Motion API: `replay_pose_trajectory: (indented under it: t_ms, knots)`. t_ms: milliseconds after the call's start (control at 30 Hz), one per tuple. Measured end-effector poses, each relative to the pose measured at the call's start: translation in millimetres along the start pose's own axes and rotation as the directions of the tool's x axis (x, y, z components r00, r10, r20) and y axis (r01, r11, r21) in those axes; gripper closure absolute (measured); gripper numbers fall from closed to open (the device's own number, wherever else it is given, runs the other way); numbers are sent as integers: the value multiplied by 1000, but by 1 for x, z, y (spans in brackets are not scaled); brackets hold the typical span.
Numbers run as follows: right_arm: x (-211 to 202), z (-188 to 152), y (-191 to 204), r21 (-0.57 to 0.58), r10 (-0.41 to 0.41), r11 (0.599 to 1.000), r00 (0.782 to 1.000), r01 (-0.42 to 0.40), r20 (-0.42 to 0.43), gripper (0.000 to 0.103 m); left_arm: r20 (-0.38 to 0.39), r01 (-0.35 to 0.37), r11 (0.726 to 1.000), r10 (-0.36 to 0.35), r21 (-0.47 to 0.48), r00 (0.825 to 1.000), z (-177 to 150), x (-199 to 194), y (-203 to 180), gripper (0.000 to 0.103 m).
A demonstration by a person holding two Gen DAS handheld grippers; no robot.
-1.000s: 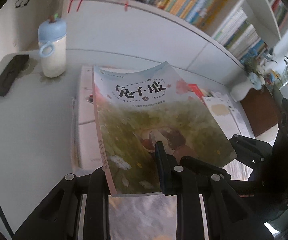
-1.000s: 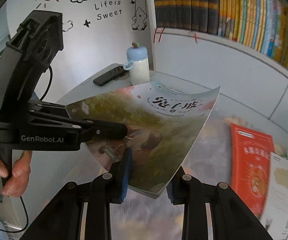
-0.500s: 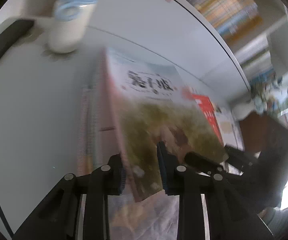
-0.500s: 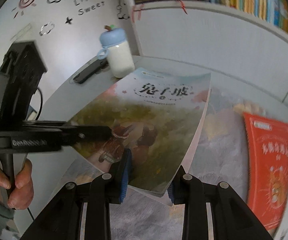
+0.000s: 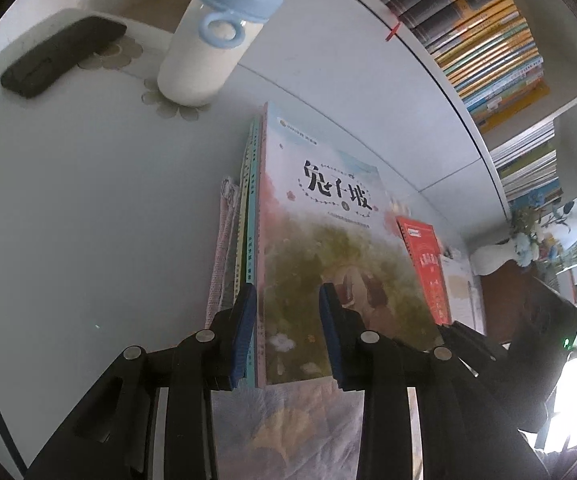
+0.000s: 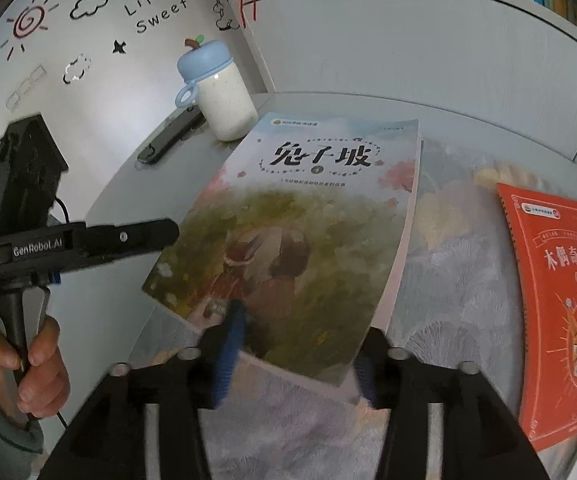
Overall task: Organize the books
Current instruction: 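Open both grippers and move them toward the white booklet with a brush-pot picture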
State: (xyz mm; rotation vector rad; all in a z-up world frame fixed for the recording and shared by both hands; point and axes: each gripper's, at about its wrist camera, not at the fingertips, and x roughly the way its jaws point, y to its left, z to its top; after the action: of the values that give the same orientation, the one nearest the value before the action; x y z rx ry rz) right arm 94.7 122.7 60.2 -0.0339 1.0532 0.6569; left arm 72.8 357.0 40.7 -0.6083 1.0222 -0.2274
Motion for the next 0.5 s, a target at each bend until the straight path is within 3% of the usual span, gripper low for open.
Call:
replay_pose_trajectory:
  t_ms: [167, 400, 500]
  knots:
    - [-14, -18, 0, -33, -61, 998, 998, 60, -20, 50, 6, -60, 995, 60, 77, 998, -4, -17, -22, 74]
    - [-71, -72, -29, 92, -72, 993, 997, 71, 4, 49, -25, -50, 986, 54, 158, 998, -35, -30, -70, 71]
    - [-102, -101, -47, 158, -95, 983, 995, 91, 17, 49, -58, -26, 980, 38, 199, 998, -52, -26, -102, 51]
